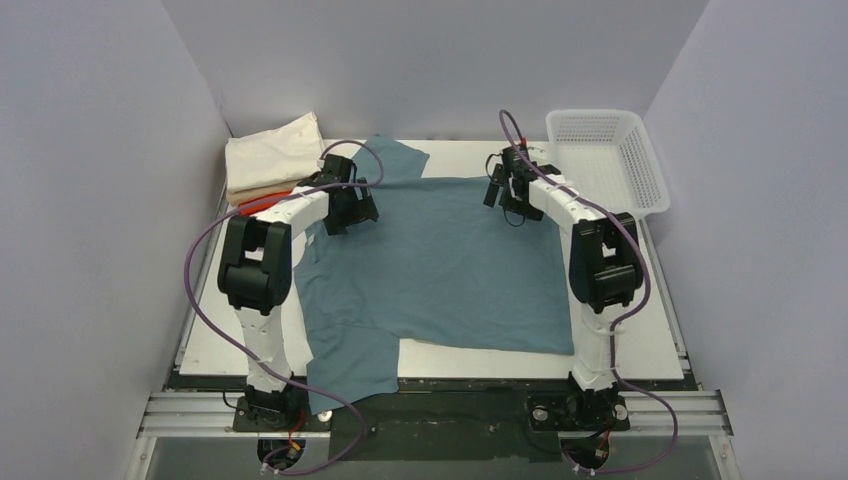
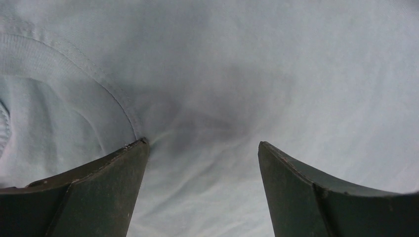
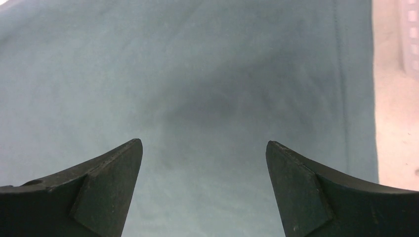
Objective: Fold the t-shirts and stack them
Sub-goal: Flatten out the tshirt
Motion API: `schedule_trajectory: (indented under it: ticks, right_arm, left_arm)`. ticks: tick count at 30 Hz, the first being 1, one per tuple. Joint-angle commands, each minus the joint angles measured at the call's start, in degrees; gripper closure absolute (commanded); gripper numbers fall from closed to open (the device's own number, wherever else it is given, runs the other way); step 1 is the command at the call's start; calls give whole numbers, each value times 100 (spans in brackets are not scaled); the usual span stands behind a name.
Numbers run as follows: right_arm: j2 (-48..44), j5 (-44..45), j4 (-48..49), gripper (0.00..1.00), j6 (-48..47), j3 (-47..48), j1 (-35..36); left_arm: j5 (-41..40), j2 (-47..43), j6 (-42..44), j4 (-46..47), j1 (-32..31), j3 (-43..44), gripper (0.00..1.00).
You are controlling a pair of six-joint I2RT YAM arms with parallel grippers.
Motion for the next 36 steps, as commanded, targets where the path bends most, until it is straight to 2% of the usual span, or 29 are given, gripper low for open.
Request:
schedule_trajectory:
  ticks: [1, 12, 16, 26, 31, 34, 36]
  right_arm:
    - [528, 272, -752, 10, -26, 629, -25]
    - [1487, -233, -1289, 11, 460, 1471, -363]
    - [1892, -607, -1419, 11, 550, 1937, -488]
    - [2786, -774, -1768, 13, 503, 3454, -643]
    - [2509, -946, -1808, 13, 265, 3595, -565]
    - [1805, -892, -1837, 12, -13, 3314, -391]
    - [1259, -792, -1835, 11, -115, 2994, -290]
  left_arm:
    - [118, 280, 200, 95, 118, 372, 6]
    - [350, 886, 122, 87, 195, 819, 5]
    - [390, 1066, 114, 39, 206, 1066, 5]
    - [656, 1380, 145, -109, 250, 1568, 5]
    - [714, 1135, 241, -458, 230, 1760, 5]
    - [601, 633, 265, -604, 124, 1548, 5]
    - [134, 119, 275, -888, 10, 1405, 5]
